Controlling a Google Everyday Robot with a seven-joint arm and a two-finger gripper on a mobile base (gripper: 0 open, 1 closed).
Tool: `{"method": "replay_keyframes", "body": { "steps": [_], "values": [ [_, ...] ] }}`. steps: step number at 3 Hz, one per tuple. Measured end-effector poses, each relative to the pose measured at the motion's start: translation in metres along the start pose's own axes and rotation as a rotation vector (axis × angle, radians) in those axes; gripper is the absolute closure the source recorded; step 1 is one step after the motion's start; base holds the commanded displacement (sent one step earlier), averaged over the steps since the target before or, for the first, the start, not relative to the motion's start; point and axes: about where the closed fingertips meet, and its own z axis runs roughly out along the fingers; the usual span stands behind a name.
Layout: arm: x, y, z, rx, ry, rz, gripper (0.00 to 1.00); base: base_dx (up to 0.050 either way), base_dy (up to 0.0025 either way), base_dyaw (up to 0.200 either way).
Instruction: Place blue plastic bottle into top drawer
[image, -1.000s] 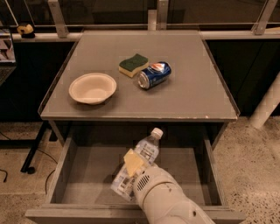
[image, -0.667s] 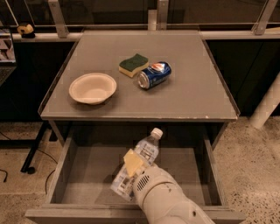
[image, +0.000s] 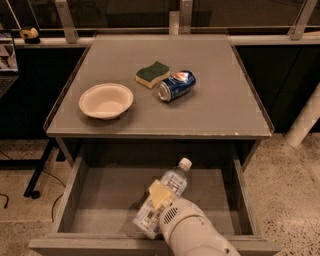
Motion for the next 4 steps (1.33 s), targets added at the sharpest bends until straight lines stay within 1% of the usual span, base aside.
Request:
{"method": "replay_keyframes", "body": {
  "steps": [1, 2, 3, 4],
  "values": [
    [-0.001, -0.007, 0.01, 0.011, 0.008, 0.015, 1.0, 0.0, 0.0, 0.0],
    [-0.008, -0.005, 0.029, 0.011, 0.016, 0.015, 1.0, 0.0, 0.0, 0.0],
    [-0.016, -0.001, 0.05, 0.018, 0.027, -0.001, 1.0, 0.0, 0.0, 0.0],
    [-0.019, 0.0, 0.067, 0.036, 0.04, -0.004, 1.0, 0.0, 0.0, 0.0]
  ]
}}
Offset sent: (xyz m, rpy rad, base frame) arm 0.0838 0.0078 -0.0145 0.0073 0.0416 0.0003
